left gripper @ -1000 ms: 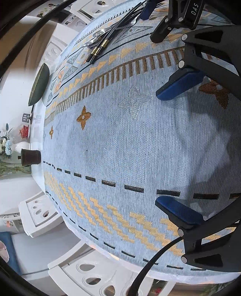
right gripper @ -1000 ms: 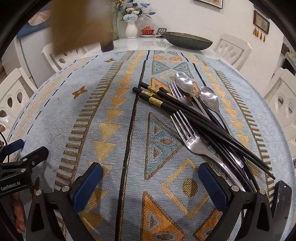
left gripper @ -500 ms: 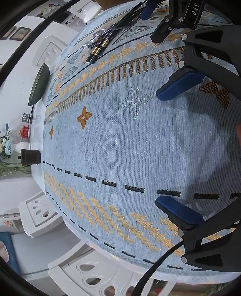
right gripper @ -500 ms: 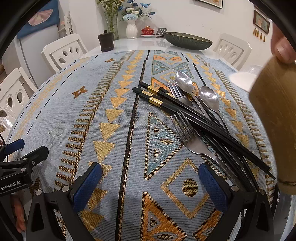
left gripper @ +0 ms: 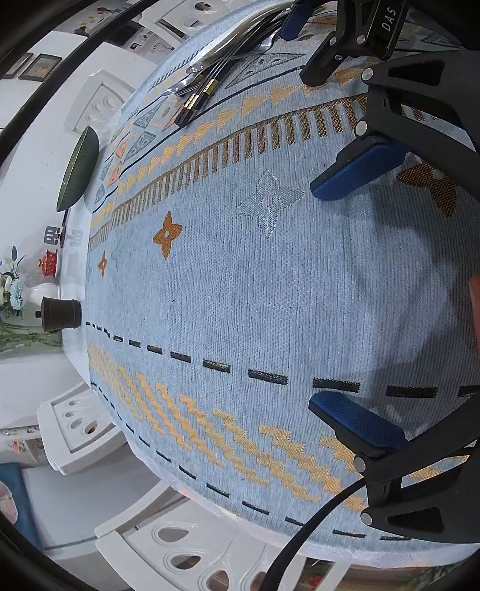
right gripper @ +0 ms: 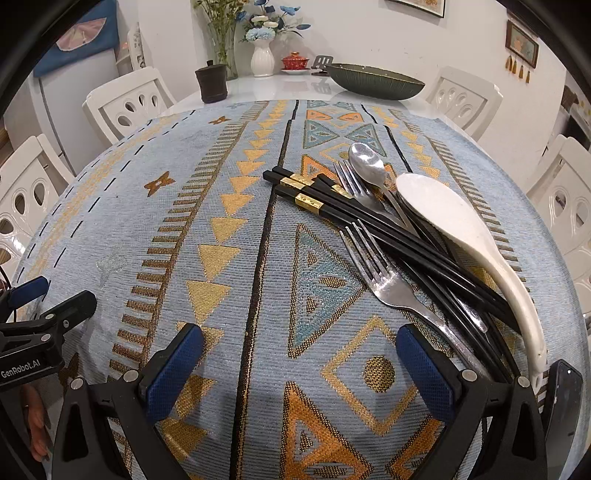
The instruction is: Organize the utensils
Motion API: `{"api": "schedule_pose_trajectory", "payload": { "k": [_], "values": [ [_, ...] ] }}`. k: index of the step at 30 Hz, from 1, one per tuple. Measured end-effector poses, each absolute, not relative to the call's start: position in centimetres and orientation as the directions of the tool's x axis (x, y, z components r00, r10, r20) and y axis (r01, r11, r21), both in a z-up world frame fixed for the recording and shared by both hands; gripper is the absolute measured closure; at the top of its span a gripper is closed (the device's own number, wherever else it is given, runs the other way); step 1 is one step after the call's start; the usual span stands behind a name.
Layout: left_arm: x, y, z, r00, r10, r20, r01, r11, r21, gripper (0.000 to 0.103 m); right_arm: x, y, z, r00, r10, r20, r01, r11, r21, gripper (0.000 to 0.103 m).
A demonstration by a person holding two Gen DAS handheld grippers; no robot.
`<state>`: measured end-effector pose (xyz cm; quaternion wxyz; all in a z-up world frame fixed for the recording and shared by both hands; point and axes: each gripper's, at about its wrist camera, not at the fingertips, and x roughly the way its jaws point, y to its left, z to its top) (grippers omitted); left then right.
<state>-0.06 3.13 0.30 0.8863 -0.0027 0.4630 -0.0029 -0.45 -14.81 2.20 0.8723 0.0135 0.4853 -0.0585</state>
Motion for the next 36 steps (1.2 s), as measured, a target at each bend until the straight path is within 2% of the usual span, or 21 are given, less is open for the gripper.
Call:
{"api": "schedule_pose_trajectory", "payload": {
  "k": [36],
  "values": [
    [-0.10, 3.04, 0.20, 0.569, -0.003, -0.822, 0.005, 1.000, -0.001, 0.000, -0.40, -14.77, 2.16, 0.522, -0.089, -0.849, 0.115, 0.993, -0.034, 0.000]
  ]
}}
